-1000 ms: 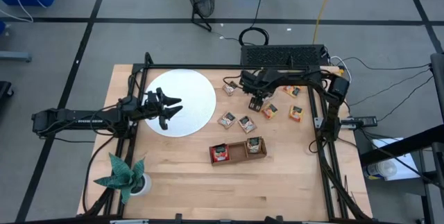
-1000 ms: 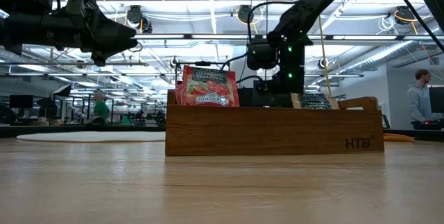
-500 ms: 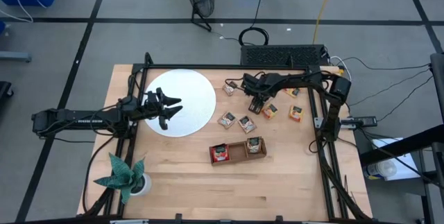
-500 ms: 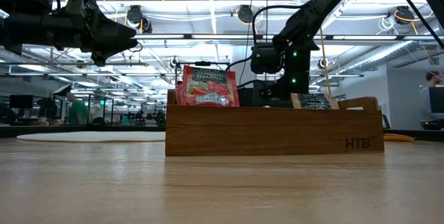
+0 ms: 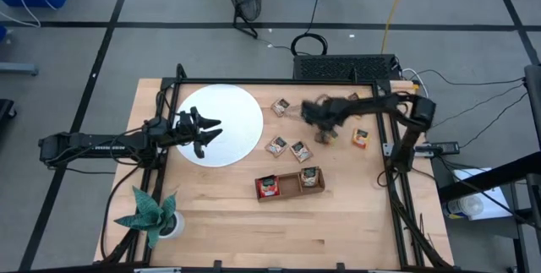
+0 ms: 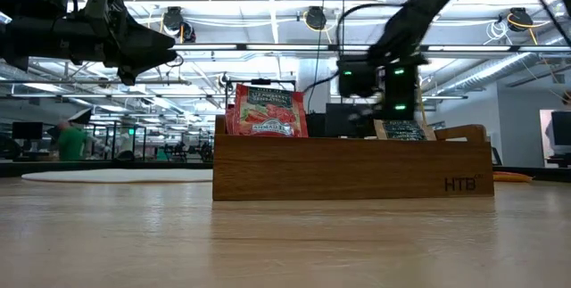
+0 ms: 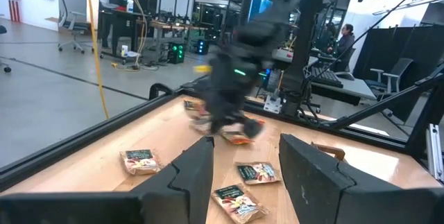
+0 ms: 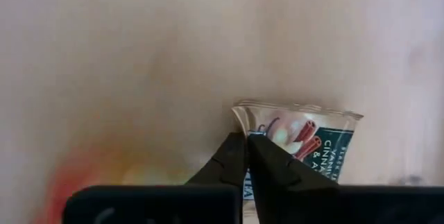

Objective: Pick & Place Tea
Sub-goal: Put the brown tea bag into the right section of the wooden organizer

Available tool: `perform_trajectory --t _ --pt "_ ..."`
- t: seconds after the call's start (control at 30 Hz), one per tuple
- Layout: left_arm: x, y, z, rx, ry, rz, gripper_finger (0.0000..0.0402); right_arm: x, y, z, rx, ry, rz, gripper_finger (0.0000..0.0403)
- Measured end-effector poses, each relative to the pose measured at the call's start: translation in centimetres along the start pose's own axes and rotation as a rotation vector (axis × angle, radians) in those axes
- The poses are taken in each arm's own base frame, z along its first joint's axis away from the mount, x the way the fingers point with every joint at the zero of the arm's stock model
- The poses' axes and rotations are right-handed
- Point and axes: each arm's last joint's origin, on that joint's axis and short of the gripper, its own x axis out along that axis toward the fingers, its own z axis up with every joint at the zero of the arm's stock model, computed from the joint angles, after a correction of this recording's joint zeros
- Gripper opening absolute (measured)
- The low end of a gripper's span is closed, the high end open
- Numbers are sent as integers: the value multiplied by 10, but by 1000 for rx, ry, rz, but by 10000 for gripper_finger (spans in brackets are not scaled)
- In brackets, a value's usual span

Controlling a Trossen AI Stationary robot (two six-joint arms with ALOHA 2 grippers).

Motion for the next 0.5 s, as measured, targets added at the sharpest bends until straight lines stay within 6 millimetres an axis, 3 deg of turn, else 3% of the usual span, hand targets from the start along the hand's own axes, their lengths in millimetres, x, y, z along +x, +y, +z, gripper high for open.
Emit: perform_trajectory --t 0.07,0.17,0.4,0.5 --pt "0 0 0 0 0 0 166 -18 10 -6 -58 -19 -10 2" --pt "0 0 0 0 0 0 166 -65 21 -7 -73 -201 -32 1" --pt "0 0 0 0 0 0 166 -150 71 -49 -157 -514 -43 1" --pt "0 0 0 0 0 0 166 -165 101 -70 -212 -627 24 1"
